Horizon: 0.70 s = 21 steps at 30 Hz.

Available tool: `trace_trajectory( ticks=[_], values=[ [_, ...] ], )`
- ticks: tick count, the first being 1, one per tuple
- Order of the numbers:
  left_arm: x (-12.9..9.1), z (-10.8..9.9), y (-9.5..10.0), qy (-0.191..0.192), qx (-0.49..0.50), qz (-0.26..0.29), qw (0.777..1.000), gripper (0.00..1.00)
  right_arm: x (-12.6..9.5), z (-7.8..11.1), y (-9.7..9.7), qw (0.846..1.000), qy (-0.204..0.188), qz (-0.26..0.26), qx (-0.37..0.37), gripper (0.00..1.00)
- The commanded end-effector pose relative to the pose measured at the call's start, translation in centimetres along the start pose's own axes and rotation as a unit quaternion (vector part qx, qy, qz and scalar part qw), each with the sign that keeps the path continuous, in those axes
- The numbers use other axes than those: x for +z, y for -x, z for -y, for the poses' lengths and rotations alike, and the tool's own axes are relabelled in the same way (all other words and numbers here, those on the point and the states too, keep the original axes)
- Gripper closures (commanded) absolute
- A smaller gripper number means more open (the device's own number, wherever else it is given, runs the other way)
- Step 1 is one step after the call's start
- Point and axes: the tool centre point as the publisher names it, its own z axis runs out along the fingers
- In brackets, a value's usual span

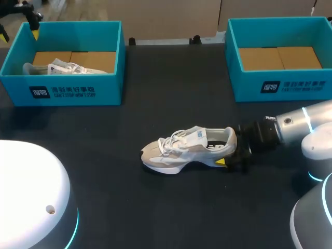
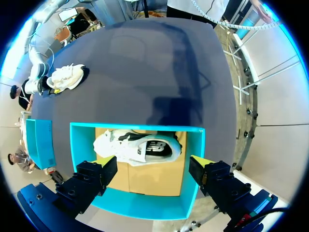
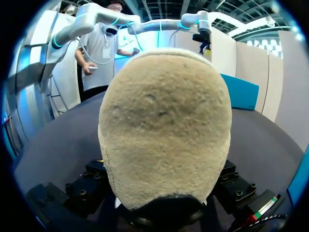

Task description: Take the shoe out of the shoebox, open the shoe tongue, remove and reinsert the insole, then place the shoe into the shoebox

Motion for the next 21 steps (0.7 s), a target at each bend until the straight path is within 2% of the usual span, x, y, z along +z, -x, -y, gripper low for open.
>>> trace_trajectory(
  ticks=[1, 5, 9, 11, 12, 13, 17, 21],
  values=[
    [-0.2, -0.2, 0.7, -0.009, -0.017, 0.007, 1.000, 0.00, 0.3, 0.0, 0.1, 1.000, -0.002, 0.001, 0.000, 1.00],
    [-0.6, -0.7, 1.3, -0.012, -0.077, 0.024, 0.997, 0.00, 0.3, 0.0, 0.1, 1.000, -0.002, 0.001, 0.000, 1.00],
    [-0.4, -0.1, 2.3, -0.001, -0.131, -0.002, 0.991, 0.00, 0.3, 0.0, 0.1, 1.000, -0.002, 0.001, 0.000, 1.00],
    [-0.4, 0.3, 3.0, 0.018, -0.170, -0.027, 0.985, 0.00, 0.3, 0.0, 0.1, 1.000, -0.002, 0.001, 0.000, 1.00],
    [-0.4, 0.5, 3.2, 0.014, -0.176, -0.030, 0.984, 0.00, 0.3, 0.0, 0.1, 1.000, -0.002, 0.001, 0.000, 1.00],
    [-0.5, 1.1, 3.6, 0.035, -0.203, -0.035, 0.978, 0.00, 0.3, 0.0, 0.1, 1.000, -0.002, 0.001, 0.000, 1.00],
    [-0.7, 2.2, 4.4, 0.049, -0.259, -0.025, 0.964, 0.00, 0.3, 0.0, 0.1, 1.000, -0.002, 0.001, 0.000, 1.00],
    [-0.8, 4.1, 6.4, 0.063, -0.337, -0.013, 0.939, 0.00, 0.3, 0.0, 0.1, 1.000, -0.002, 0.001, 0.000, 1.00]
  ],
)
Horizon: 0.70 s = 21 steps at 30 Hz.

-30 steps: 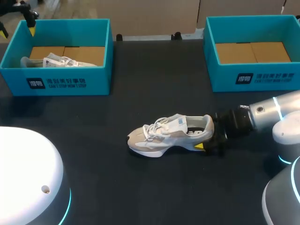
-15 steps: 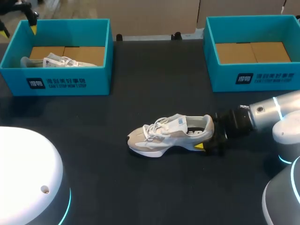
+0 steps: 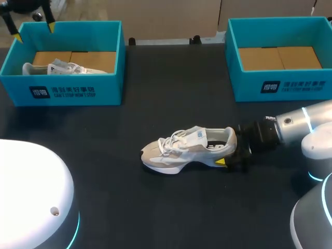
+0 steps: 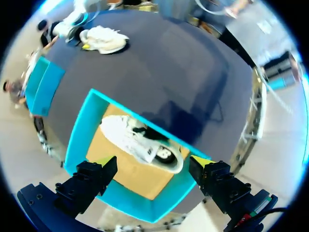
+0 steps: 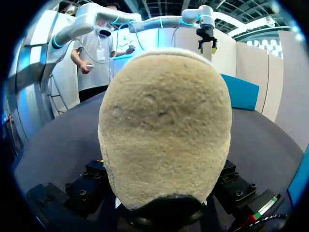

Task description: Take the shoe out of the shoebox, open the shoe tongue, remove and reinsert the insole, then place the shoe into the shoebox

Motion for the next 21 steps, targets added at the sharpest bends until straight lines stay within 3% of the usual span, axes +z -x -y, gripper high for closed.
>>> trace_trajectory(
  ticks=[1, 10, 16, 21],
  values=[
    [0.0, 3.7, -0.2, 0.042, -0.092, 0.016, 0.995, 0.00, 0.3, 0.1, 0.1, 1.000, -0.002, 0.001, 0.000, 1.00],
    [-1.6, 9.4, 1.5, 0.034, -0.209, 0.017, 0.977, 0.00, 0.3, 0.1, 0.1, 1.000, -0.002, 0.001, 0.000, 1.00],
    [-2.2, 13.4, 3.0, 0.053, -0.269, 0.008, 0.962, 0.00, 0.3, 0.1, 0.1, 1.000, -0.002, 0.001, 0.000, 1.00],
    [-1.8, 15.9, 4.3, 0.068, -0.347, 0.005, 0.936, 0.00, 0.3, 0.1, 0.1, 1.000, -0.002, 0.001, 0.000, 1.00]
  ],
)
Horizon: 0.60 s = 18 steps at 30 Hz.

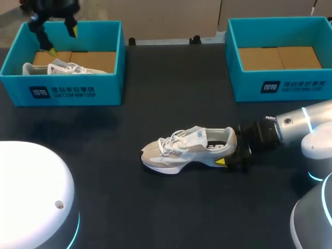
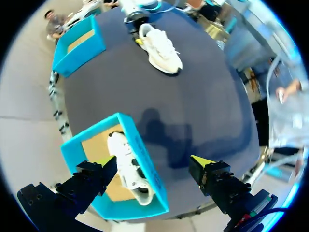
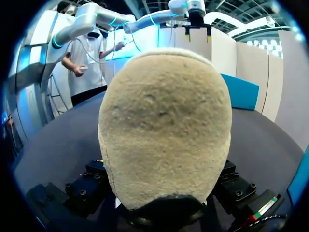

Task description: Take the shoe out of the shoebox, open the shoe tongue, remove and reinsert the insole, then place the shoe into the shoebox

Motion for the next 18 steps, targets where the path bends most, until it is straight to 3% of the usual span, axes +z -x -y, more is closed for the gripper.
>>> trace_trajectory(
  ticks=[1, 6, 18],
  values=[
    [0.5, 2.8, -0.6, 0.070, -0.073, 0.007, 0.995, 0.00, 0.3, 0.1, 0.0, 1.000, -0.002, 0.001, 0.000, 1.00],
    [1.0, 5.4, -0.9, 0.072, -0.155, 0.019, 0.985, 0.00, 0.3, 0.1, 0.0, 1.000, -0.002, 0.001, 0.000, 1.00],
    [1.7, 10.1, -1.9, 0.040, -0.383, 0.058, 0.921, 0.00, 0.3, 0.1, 0.0, 1.000, -0.002, 0.001, 0.000, 1.00]
  ],
)
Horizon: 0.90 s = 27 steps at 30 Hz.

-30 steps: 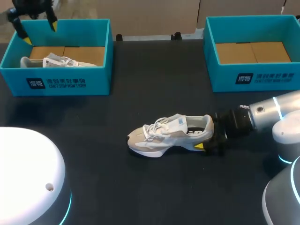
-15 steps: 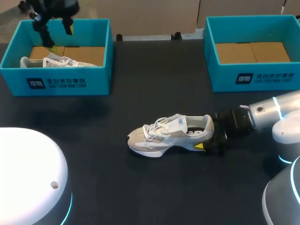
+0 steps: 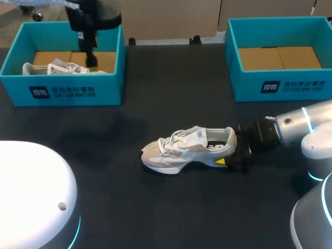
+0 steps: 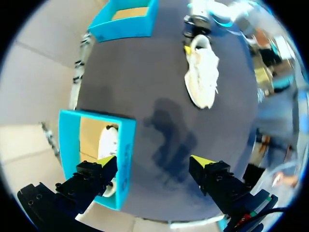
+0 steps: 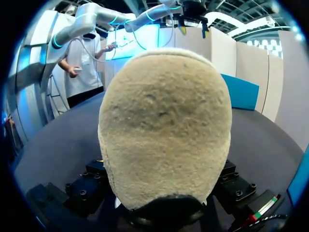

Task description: Take the shoe out of the shoebox, open the shoe tongue, remove and reinsert the insole, then place the shoe into the shoebox

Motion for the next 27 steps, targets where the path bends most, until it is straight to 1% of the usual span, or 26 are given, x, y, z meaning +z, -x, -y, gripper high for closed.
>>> trace_trajectory(
  ticks=[1, 2, 4, 27],
  values=[
    [0.4, 0.9, -1.1, -0.009, -0.112, 0.005, 0.994, 0.00, 0.3, 0.1, 0.0, 1.000, -0.002, 0.001, 0.000, 1.00],
    [0.5, 1.2, -1.2, -0.011, -0.118, -0.002, 0.993, 0.00, 0.3, 0.1, 0.0, 1.000, -0.002, 0.001, 0.000, 1.00],
    [0.7, 2.3, -1.8, -0.018, -0.095, -0.010, 0.995, 0.00, 0.3, 0.1, 0.0, 1.000, -0.002, 0.001, 0.000, 1.00],
    [0.7, 2.3, -1.8, -0.018, -0.095, -0.010, 0.995, 0.00, 0.3, 0.1, 0.0, 1.000, -0.002, 0.001, 0.000, 1.00]
  ],
)
